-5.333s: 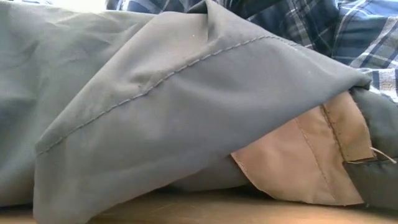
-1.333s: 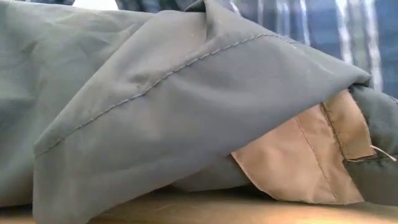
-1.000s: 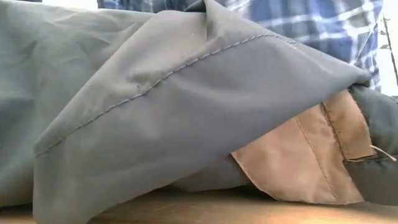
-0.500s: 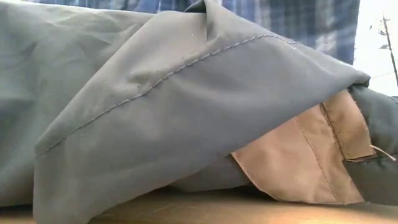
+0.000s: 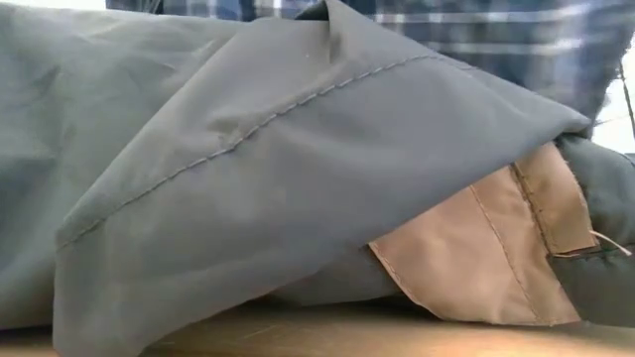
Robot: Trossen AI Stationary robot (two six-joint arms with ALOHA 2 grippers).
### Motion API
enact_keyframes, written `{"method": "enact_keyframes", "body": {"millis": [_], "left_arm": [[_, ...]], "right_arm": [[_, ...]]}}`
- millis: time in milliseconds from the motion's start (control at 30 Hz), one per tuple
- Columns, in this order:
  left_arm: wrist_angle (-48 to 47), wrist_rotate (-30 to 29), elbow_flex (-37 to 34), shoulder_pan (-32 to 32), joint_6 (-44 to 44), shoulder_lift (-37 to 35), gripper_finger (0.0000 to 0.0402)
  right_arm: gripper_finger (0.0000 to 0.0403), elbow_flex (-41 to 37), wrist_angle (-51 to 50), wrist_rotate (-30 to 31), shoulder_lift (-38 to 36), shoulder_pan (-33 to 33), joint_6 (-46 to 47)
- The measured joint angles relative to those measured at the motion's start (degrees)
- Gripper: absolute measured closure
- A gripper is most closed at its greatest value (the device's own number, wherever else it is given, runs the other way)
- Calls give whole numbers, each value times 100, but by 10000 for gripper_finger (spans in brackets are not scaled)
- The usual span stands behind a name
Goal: Sort clothes
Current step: Put the blue plaid shirt into the laundry bin
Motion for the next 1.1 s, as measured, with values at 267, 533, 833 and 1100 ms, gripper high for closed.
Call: {"method": "enact_keyframes", "body": {"millis": [267, 533, 833, 1100], "left_arm": [[2, -1166, -154, -1535, 252, 607, 400], [-126, -2410, -154, -1803, 1055, 907, 396], [-1646, -3855, -154, -513, 1318, 719, 395], [-2215, -3204, -820, 782, 1008, 727, 394]], "right_arm": [[403, 0, 204, 438, 906, 766, 745], [403, 0, -474, 1479, 1036, 803, 954], [403, -156, -3318, 1291, 478, -379, 3352], [403, -1740, -3211, -203, -585, -1662, 3472]]}}
